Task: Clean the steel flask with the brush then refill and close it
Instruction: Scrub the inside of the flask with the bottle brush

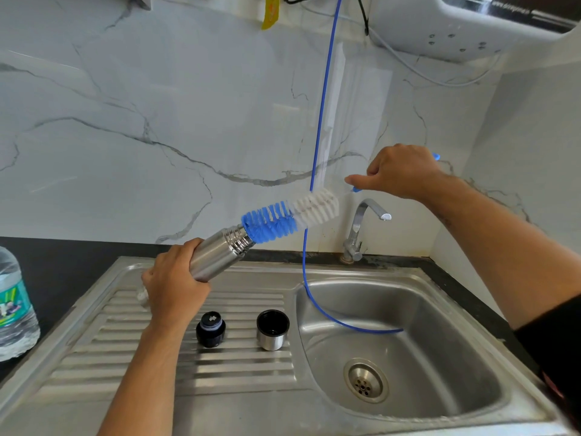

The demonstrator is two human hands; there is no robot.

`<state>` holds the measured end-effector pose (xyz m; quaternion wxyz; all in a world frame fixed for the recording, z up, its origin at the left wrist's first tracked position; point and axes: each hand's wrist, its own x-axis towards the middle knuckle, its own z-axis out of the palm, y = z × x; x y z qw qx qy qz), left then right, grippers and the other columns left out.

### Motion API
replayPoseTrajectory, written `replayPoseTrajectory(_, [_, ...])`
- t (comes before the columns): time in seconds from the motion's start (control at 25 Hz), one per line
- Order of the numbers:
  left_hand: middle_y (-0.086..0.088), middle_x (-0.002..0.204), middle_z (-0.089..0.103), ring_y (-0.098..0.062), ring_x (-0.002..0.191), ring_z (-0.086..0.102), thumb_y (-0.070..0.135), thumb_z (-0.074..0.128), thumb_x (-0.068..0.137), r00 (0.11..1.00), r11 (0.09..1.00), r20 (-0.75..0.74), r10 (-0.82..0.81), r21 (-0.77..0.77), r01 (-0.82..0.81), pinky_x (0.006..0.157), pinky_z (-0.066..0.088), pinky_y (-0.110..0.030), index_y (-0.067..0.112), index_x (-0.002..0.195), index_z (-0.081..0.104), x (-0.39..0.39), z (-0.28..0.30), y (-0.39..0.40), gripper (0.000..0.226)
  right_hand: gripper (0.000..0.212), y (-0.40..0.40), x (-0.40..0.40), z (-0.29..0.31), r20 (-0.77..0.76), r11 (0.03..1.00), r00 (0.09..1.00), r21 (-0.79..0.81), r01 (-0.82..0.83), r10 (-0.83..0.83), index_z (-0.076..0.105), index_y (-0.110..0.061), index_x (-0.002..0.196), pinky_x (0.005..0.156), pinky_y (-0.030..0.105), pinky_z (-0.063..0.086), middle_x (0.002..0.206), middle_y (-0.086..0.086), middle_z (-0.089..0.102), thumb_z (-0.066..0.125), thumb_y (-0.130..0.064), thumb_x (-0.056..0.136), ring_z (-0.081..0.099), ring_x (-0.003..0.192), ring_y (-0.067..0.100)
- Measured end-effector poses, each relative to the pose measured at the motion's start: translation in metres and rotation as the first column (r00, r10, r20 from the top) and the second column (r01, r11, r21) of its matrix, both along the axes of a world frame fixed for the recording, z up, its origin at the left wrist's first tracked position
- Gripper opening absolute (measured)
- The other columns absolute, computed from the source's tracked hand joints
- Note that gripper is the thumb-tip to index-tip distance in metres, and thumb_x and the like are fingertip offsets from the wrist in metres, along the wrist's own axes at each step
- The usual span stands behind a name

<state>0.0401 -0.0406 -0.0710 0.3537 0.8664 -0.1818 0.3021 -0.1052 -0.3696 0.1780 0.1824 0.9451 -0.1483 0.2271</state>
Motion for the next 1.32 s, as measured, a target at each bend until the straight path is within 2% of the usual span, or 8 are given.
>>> replayPoseTrajectory(0.12, [0.000,0.111,0.066,-0.029,0.104,0.058,0.001,0.085,0.055,0.994,0.993,0.094,-0.055,0.111,0.044,0.086,0.038,-0.047,0.025,0.131,0.060,-0.005,-0.001,-0.006,0.083,0.083,-0.004,0.011,-0.010,-0.111,1.000,0.994,0.016,0.018,-0.016,0.074,-0.009,0.076,0.058,0.024,0.035,0.068,0.005,0.070,0.041,-0.085,0.083,0.052,0.057,0.012])
replayPoseTrajectory(0.28, [0.001,0.113,0.065,-0.026,0.105,0.057,0.004,0.086,0.058,0.997,0.997,0.033,-0.076,0.014,0.075,0.086,0.037,-0.044,0.023,0.134,0.058,-0.005,0.003,-0.010,0.083,0.070,0.004,0.001,-0.008,-0.186,0.986,0.981,0.167,-0.022,0.053,0.048,-0.014,0.059,0.057,0.025,0.030,0.053,-0.002,0.042,0.043,-0.078,0.087,0.038,0.051,0.011])
replayPoseTrajectory(0.44, [0.003,0.114,0.063,-0.025,0.105,0.054,0.005,0.085,0.060,0.998,0.996,-0.036,-0.060,-0.065,0.057,0.088,0.038,-0.046,0.026,0.136,0.056,-0.002,0.003,-0.005,0.084,0.066,0.007,-0.004,-0.001,-0.101,0.927,0.941,-0.166,-0.336,0.323,0.069,-0.020,0.091,0.068,0.030,0.038,0.075,-0.010,0.056,0.038,-0.077,0.081,0.053,0.068,0.014])
replayPoseTrajectory(0.56, [0.004,0.112,0.063,-0.024,0.103,0.054,0.006,0.085,0.059,0.996,0.993,-0.049,-0.078,-0.088,0.073,0.087,0.037,-0.045,0.026,0.135,0.056,-0.005,0.002,-0.006,0.084,0.062,0.015,-0.003,0.004,-0.070,0.856,0.917,-0.336,-0.393,0.393,0.072,-0.018,0.092,0.073,0.037,0.039,0.074,-0.009,0.055,0.036,-0.069,0.089,0.052,0.070,0.017])
replayPoseTrajectory(0.88, [0.003,0.113,0.063,-0.025,0.105,0.054,0.003,0.085,0.059,0.997,0.995,0.019,-0.080,-0.052,0.081,0.088,0.036,-0.046,0.024,0.133,0.058,-0.006,0.004,-0.004,0.082,0.064,0.022,-0.007,-0.002,-0.285,0.974,0.932,0.078,-0.211,0.224,0.070,-0.015,0.078,0.084,0.034,0.044,0.076,-0.002,0.069,0.034,-0.063,0.100,0.063,0.076,0.014])
replayPoseTrajectory(1.0, [0.002,0.113,0.063,-0.025,0.106,0.054,0.004,0.086,0.060,0.997,0.997,0.041,-0.063,-0.051,0.065,0.090,0.037,-0.046,0.025,0.133,0.058,-0.005,0.009,-0.002,0.081,0.068,0.019,-0.014,-0.003,-0.183,0.954,0.949,-0.114,-0.279,0.256,0.068,-0.021,0.090,0.075,0.032,0.047,0.074,-0.008,0.062,0.033,-0.079,0.084,0.059,0.069,0.012])
replayPoseTrajectory(1.12, [0.001,0.115,0.064,-0.026,0.108,0.054,0.004,0.086,0.060,0.998,0.994,0.020,-0.060,-0.086,0.061,0.091,0.037,-0.048,0.024,0.134,0.058,-0.007,0.010,-0.003,0.083,0.066,0.013,-0.014,-0.008,-0.017,0.847,0.900,-0.330,-0.417,0.436,0.072,-0.017,0.091,0.072,0.037,0.042,0.074,-0.004,0.063,0.036,-0.072,0.090,0.057,0.066,0.018])
replayPoseTrajectory(1.32, [0.002,0.111,0.063,-0.026,0.105,0.054,0.004,0.087,0.058,0.997,0.991,0.012,-0.082,-0.102,0.083,0.087,0.034,-0.043,0.023,0.134,0.058,-0.009,0.006,-0.008,0.084,0.074,0.020,-0.009,-0.012,-0.109,0.890,0.910,-0.191,-0.413,0.399,0.065,-0.019,0.075,0.064,0.031,0.040,0.060,-0.009,0.055,0.021,-0.076,0.086,0.052,0.057,0.011])
